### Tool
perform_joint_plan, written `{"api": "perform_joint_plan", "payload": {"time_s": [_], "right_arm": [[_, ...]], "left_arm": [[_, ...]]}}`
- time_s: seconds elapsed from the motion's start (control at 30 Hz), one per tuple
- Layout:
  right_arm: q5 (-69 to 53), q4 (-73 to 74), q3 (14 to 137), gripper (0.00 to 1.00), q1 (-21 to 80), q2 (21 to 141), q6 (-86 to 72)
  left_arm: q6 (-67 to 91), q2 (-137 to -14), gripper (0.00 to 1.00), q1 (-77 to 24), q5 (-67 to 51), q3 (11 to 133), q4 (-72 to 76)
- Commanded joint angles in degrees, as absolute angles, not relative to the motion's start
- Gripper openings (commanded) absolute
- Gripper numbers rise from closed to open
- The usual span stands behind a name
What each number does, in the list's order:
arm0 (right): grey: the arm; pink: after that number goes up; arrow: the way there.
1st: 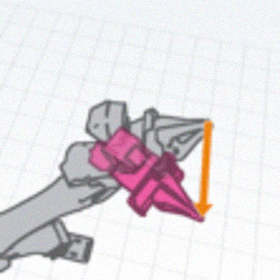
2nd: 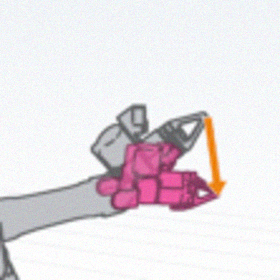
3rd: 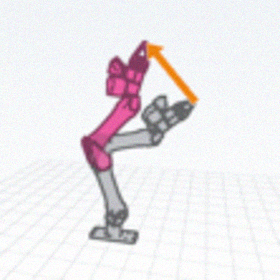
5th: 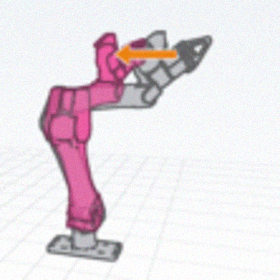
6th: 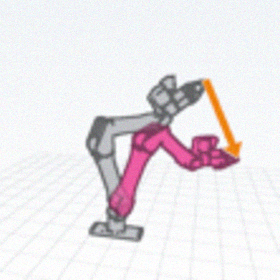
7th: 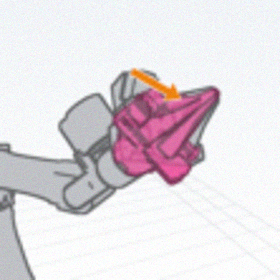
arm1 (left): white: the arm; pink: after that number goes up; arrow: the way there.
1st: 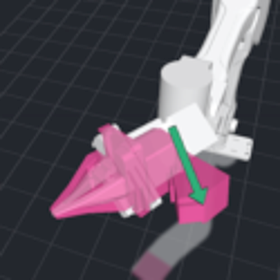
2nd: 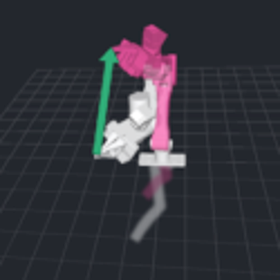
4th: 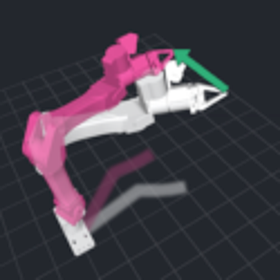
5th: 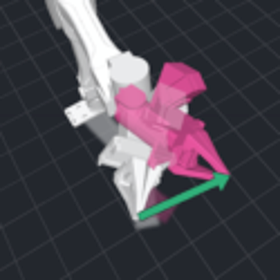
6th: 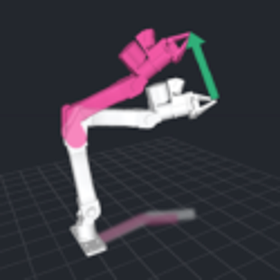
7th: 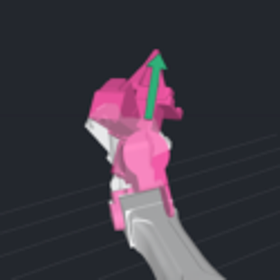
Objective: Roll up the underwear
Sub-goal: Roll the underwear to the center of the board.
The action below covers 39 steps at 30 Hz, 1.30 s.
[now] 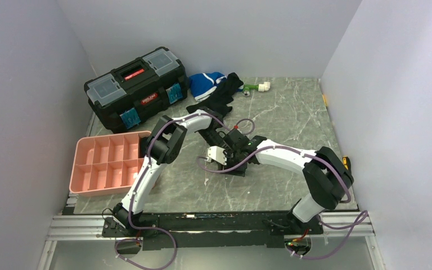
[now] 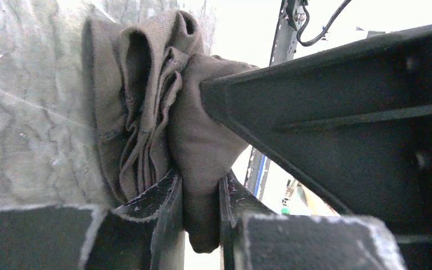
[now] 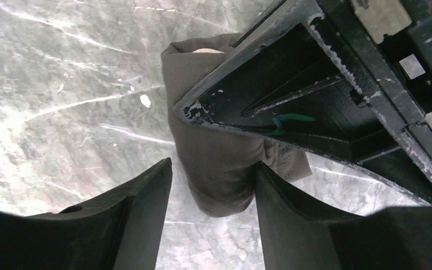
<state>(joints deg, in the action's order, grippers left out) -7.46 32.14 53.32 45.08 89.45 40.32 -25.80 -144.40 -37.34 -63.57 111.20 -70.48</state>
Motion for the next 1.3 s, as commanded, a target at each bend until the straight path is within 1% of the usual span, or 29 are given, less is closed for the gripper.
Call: {"api": "perform_joint_plan", "payload": {"time_s": [0.0, 0.1, 0.17, 0.2, 0.27, 0.4, 0.5, 0.57, 0.6, 0.7, 0.73, 0.83, 1.07, 1.27], "right_arm": [[-7.6, 30.1, 53.3, 0.54, 45.6, 91.9, 40.3], [-8.6, 30.2, 52.9, 0.47, 45.6, 93.4, 40.1], [-9.0, 30.5, 52.5, 0.38, 45.5, 94.4, 40.1], [-9.3, 30.8, 52.4, 0.35, 45.6, 94.9, 40.2], [-9.7, 31.5, 52.2, 0.25, 45.6, 95.9, 40.5], [-10.2, 33.0, 52.4, 0.10, 45.3, 98.3, 41.1], [-10.9, 34.2, 53.0, 0.00, 45.1, 99.7, 41.4], [-11.2, 34.6, 53.1, 0.00, 45.0, 100.3, 41.5], [-11.4, 34.8, 53.2, 0.00, 44.9, 100.5, 41.5], [-11.9, 35.6, 53.4, 0.00, 44.4, 100.8, 41.6], [-12.0, 35.8, 53.4, 0.00, 44.4, 100.9, 41.7], [-12.1, 36.2, 53.3, 0.00, 44.3, 101.0, 41.6], [-14.3, 37.8, 54.2, 0.00, 43.9, 100.9, 41.5], [-21.3, 42.5, 58.2, 0.00, 41.4, 102.6, 42.8]], "left_arm": [[-29.1, -148.5, 0.00, -38.3, -54.8, 110.6, -67.3], [-29.0, -148.3, 0.00, -38.3, -54.9, 110.5, -67.7], [-29.0, -148.0, 0.00, -38.2, -55.2, 110.2, -67.6], [-28.9, -147.8, 0.02, -38.2, -55.2, 110.0, -67.5], [-28.4, -146.8, 0.09, -37.9, -55.1, 109.3, -66.9], [-27.1, -144.4, 0.24, -36.8, -54.6, 107.4, -64.2], [-27.0, -142.9, 0.31, -35.8, -54.6, 106.3, -63.2], [-27.0, -142.1, 0.33, -35.1, -54.3, 106.1, -63.2], [-27.0, -141.7, 0.36, -34.8, -54.3, 105.9, -63.3], [-27.0, -140.4, 0.52, -33.4, -54.6, 104.8, -63.0], [-26.9, -139.8, 0.55, -32.9, -54.8, 104.3, -62.7], [-26.7, -138.2, 0.56, -31.6, -55.2, 103.0, -62.0], [-26.4, -132.2, 0.57, -28.3, -56.0, 98.8, -60.4], [-22.2, -121.4, 0.55, -23.5, -54.2, 88.8, -52.0]]}}
